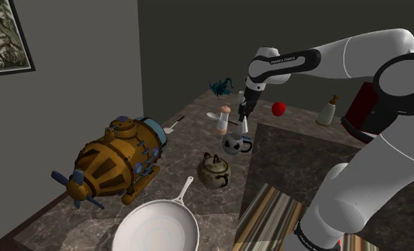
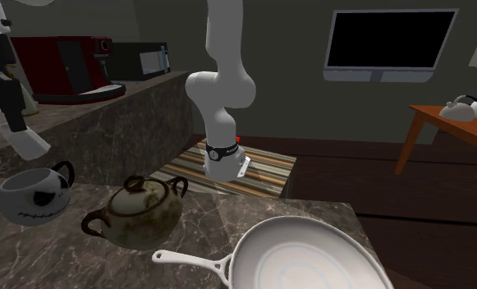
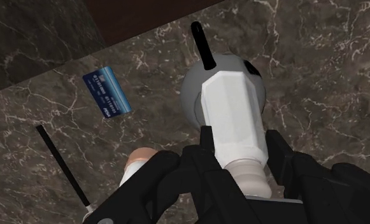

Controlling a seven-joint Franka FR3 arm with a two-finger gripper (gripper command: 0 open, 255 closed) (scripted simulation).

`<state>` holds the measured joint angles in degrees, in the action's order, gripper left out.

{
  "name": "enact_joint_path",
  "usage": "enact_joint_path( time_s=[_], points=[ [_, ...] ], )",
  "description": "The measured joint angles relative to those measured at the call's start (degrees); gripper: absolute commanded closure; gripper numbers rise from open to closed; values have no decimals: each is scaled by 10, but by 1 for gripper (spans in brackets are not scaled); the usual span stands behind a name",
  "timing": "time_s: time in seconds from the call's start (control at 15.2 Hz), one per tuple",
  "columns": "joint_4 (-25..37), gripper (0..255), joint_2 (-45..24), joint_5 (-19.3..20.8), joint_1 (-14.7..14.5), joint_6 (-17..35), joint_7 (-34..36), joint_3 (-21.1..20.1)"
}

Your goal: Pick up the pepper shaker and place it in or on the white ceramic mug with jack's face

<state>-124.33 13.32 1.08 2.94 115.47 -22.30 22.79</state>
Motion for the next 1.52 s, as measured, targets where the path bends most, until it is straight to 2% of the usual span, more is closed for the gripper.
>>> enact_joint_path(
  time_s=[0.46,0.86,0.92,1.32,1.52],
  points=[
    [-39,255,-15,-6,0,53,-7,5],
    [-42,255,-15,-6,0,61,-9,5],
    [-43,0,-15,-6,0,61,-9,5],
    [-44,0,-16,-6,0,60,-9,5],
    [-17,0,-1,0,1,20,-3,2]
  ],
)
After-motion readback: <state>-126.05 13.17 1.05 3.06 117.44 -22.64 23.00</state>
